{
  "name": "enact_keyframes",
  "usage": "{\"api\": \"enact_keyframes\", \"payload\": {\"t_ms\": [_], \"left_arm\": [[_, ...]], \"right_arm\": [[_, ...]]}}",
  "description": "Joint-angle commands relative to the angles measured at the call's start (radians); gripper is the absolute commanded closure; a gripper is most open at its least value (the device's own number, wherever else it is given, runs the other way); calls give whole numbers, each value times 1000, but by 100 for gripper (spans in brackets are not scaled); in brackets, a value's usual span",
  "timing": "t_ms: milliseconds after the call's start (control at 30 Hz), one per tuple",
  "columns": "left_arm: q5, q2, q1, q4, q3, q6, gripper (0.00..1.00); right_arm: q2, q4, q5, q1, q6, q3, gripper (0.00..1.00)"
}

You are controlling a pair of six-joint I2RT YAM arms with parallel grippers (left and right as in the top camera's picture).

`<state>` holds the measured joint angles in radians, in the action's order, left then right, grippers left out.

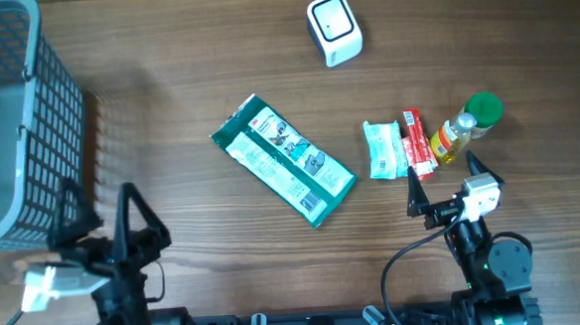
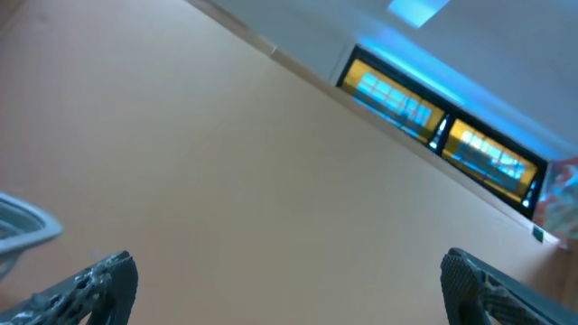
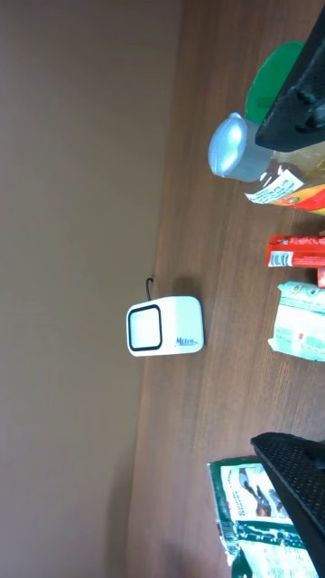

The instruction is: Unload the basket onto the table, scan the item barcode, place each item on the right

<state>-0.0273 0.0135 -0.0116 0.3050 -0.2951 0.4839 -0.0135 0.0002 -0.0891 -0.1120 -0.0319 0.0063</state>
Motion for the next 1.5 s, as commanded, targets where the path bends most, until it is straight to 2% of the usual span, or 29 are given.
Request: {"api": "enact_keyframes", "payload": {"t_ms": [0, 333, 533, 833, 967, 1167, 1267, 1467], "left_arm": [[34, -10, 1, 24, 100, -2, 0], [34, -10, -18, 18, 289, -6, 0], [25, -10, -19, -146, 290, -17, 0], [35, -10, -19, -344, 290, -278, 0], [84, -10, -19, -381, 290, -443, 0], [98, -10, -19, -379, 290, -508, 0], [168, -10, -19, -373, 290, -604, 0], [165, -10, -19, -370, 290, -581, 0]], "right_arm": [[9, 6, -14, 5, -14, -1, 0], [9, 6, -14, 5, -14, -1, 0], [9, 6, -14, 5, -14, -1, 0], [9, 6, -14, 5, -14, -1, 0], [9, 6, -14, 5, -14, -1, 0], [9, 6, -14, 5, -14, -1, 0], [9, 6, -14, 5, -14, -1, 0], [9, 6, -14, 5, -14, -1, 0]]}}
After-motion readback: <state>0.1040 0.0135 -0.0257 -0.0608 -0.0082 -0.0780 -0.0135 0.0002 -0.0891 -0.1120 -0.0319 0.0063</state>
